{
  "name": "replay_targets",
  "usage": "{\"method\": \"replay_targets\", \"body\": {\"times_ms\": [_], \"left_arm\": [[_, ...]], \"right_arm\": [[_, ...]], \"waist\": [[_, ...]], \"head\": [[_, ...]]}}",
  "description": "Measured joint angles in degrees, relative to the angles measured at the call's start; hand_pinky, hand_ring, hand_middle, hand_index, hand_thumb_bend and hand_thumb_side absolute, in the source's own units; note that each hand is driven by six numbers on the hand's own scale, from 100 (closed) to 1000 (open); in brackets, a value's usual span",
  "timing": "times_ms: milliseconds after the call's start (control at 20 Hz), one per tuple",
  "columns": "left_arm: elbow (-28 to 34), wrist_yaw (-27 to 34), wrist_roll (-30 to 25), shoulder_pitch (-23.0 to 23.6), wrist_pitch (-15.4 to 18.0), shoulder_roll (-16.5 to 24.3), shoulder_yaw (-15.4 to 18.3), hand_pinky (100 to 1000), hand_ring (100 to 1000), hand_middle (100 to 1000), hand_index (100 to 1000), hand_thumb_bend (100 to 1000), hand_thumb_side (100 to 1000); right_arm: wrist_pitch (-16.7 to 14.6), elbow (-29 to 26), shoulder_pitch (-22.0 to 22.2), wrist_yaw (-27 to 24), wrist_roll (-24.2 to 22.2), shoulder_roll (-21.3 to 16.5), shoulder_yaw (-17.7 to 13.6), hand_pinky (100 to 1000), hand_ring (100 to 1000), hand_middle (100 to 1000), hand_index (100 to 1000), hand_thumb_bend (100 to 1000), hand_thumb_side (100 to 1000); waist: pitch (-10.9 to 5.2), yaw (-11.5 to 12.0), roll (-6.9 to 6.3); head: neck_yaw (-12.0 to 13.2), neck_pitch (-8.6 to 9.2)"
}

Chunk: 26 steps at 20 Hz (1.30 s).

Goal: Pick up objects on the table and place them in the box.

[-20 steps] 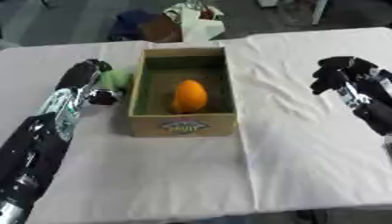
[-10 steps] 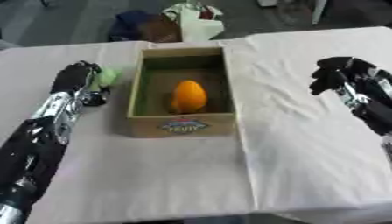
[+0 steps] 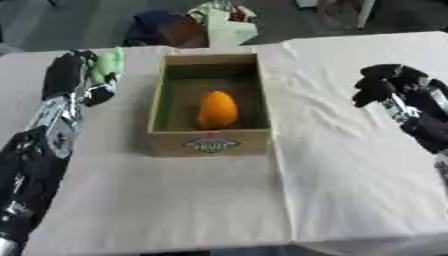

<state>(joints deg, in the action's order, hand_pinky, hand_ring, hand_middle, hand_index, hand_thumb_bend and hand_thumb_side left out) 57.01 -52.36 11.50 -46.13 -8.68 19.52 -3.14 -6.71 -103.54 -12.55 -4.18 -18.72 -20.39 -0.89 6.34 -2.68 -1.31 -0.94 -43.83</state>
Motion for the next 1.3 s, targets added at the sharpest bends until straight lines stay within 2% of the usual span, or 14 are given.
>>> {"method": "replay_targets", "body": {"times_ms": [250,500,650,850,950,1100,1300], "left_arm": [[8.4,5.2,-3.0,0.0,2.2,1.0,-3.7,494,343,300,465,100,222],[12.2,6.9,-9.0,-1.3,6.3,0.5,-9.2,512,356,313,477,100,216],[12.5,6.7,-11.3,-2.1,8.2,-0.8,-11.0,512,356,313,477,100,216],[12.4,6.4,-12.3,-2.2,9.3,-1.3,-11.5,522,377,334,496,100,205],[11.4,6.6,-13.0,-2.0,9.9,-1.9,-12.2,526,390,349,509,100,197],[8.5,7.0,-14.9,-1.6,11.9,-4.9,-14.7,528,405,365,522,100,184],[5.0,7.4,-17.4,-1.3,14.9,-7.8,-15.3,533,419,379,535,100,156]], "right_arm": [[-0.1,0.0,0.0,0.0,0.1,0.0,-0.1,595,612,623,786,100,519],[-0.1,0.0,0.0,0.0,0.0,0.0,-0.1,595,612,623,786,100,518],[-0.1,0.0,-0.1,0.0,0.0,0.0,-0.1,595,612,623,786,100,518],[-0.1,0.0,-0.1,0.0,-0.1,0.0,-0.1,595,612,623,786,100,519],[-0.1,0.0,-0.2,0.0,-0.2,0.0,0.2,595,612,623,786,100,519],[-0.1,0.0,-0.2,-0.1,-0.2,0.1,0.2,595,612,623,786,100,520],[0.0,0.0,-0.2,-0.1,-0.3,0.1,0.2,595,612,623,786,100,520]], "waist": [[-0.11,0.3,0.08],[-0.3,0.0,0.5],[-0.32,-0.2,0.58],[-0.32,-0.2,0.63],[-0.32,-1.3,0.63],[-0.33,-1.2,0.42],[-0.34,-1.2,0.4]], "head": [[0.0,0.0],[0.5,0.0],[0.8,0.0],[0.9,0.0],[1.4,0.0],[1.6,0.0],[1.6,0.0]]}}
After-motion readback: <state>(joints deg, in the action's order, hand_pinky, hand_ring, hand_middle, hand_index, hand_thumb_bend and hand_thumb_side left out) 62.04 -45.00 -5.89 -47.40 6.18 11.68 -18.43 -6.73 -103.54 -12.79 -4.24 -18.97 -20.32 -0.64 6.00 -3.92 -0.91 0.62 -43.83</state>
